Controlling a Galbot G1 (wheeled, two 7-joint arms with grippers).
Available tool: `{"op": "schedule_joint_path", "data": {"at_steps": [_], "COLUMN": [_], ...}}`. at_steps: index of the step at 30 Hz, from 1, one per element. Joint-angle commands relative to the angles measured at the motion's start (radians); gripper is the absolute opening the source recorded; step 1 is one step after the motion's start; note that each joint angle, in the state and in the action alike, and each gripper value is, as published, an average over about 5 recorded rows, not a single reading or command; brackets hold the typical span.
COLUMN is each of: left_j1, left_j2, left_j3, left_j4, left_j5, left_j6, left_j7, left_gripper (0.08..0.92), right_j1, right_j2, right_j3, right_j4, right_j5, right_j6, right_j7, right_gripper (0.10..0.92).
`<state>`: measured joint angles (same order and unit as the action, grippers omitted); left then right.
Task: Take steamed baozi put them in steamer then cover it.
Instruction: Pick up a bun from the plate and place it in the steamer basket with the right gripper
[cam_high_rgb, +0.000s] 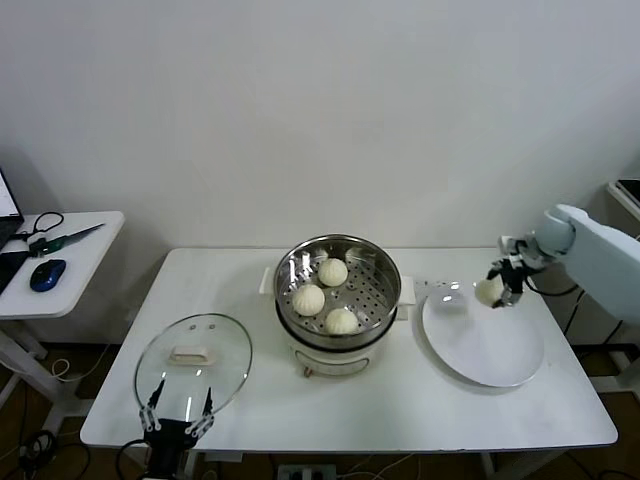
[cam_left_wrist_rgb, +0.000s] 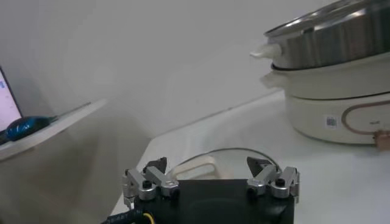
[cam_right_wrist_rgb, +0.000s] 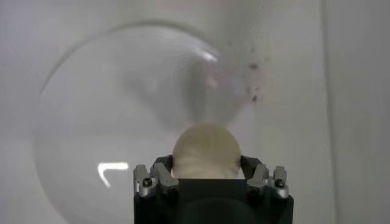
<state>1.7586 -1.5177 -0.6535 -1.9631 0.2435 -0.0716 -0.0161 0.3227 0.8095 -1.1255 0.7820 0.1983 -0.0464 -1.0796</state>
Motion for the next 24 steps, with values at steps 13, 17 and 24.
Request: {"op": "schedule_joint_path", "data": {"at_steps": [13, 17, 24], "left_j1": [-0.008, -0.007, -0.004], "left_j2": [0.021, 0.023, 0.027], "left_j3": [0.030, 0.034, 0.028], "left_j4": [-0.012, -0.012, -0.008], "left_j5": [-0.037, -0.038, -0.051], "left_j6": [-0.001, -0.003, -0.007], "left_j7": [0.006, 0.007, 0.007], "left_gripper": [0.823, 0.823, 0.823], "right_j1": [0.569, 0.541, 0.457], "right_j2": [0.370, 0.414, 0.460], "right_j3": [-0.617, -0.629, -0.646], "right_j4": [0.228, 0.263, 0.281], "right_j5": [0.773, 0.770, 0.698], "right_j6": [-0.174, -0.192, -0.201], "right_j7": [0.055, 0.079, 0.104], "right_gripper": [0.721, 0.721, 0.721]}}
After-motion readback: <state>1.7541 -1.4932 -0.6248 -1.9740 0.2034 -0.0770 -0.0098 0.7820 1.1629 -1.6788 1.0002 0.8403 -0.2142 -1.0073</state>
